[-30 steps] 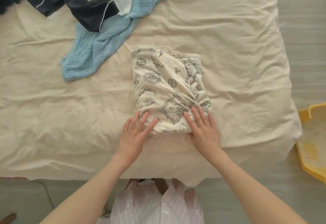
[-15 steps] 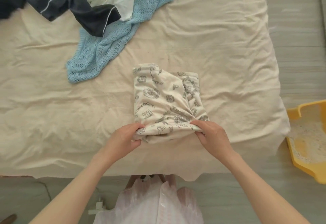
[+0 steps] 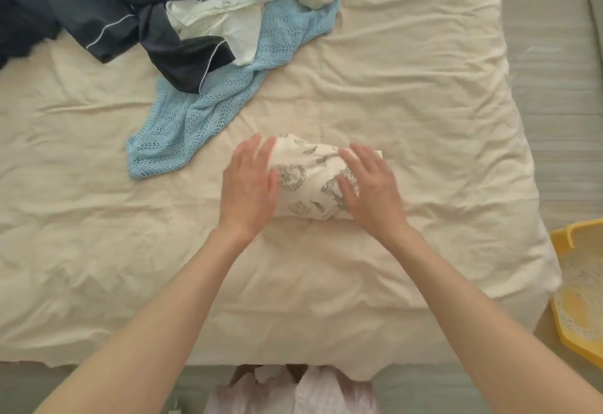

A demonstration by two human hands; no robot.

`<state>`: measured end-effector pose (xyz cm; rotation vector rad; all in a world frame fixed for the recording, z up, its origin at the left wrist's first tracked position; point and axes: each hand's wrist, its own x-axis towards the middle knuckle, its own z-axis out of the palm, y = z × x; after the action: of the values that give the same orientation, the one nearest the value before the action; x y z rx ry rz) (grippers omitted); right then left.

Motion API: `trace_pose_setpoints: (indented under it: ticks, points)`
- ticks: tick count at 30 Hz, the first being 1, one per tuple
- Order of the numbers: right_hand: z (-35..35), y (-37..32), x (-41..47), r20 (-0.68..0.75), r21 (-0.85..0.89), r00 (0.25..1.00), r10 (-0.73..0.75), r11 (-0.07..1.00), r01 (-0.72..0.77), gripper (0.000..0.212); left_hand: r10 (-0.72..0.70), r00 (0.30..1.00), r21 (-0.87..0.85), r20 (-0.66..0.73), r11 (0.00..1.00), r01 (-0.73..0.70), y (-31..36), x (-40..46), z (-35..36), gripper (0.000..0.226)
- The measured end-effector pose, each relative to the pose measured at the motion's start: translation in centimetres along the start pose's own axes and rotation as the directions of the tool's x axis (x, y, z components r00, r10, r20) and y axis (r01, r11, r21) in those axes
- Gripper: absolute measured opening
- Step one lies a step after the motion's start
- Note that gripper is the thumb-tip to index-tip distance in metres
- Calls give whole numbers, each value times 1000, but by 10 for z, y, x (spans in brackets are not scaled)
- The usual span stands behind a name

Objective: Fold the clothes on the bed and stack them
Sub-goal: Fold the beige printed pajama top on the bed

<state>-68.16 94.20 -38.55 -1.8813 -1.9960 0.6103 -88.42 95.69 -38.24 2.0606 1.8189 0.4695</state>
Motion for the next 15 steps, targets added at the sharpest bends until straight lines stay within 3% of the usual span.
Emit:
trace_pose_setpoints:
  ticks: [2,4,6,8,9,11,13,15]
  points:
    - [23,1,-16,219,-114,975,-26,992,52,47,124,959,151,257,974,-166,2,-20,18,52]
    - [42,10,-26,391,-226,919,46,973,48,52,8,876,250,482,957,-147,-8,-34,35,54]
    - [56,19,-29,460,-263,886,63,962,68,54,-102,796,279,597,956,-87,-19,-38,46,55]
    - [63,24,-28,480,-286,875,62,954,90,54,-117,765,290,633,952,-94,-25,-36,53,56]
    - [65,25,-26,478,-265,877,58,961,81,54,-96,777,282,623,953,-108,-25,-33,54,56]
    - [61,21,-24,415,-127,908,56,992,-3,50,14,878,155,479,983,-101,-20,-31,48,47]
    - [47,19,-24,156,122,978,138,980,-157,39,65,982,-82,176,995,-51,-17,-28,40,32]
    - [28,27,-19,-52,282,927,371,896,-342,31,-144,990,-251,2,958,140,-20,-20,33,26]
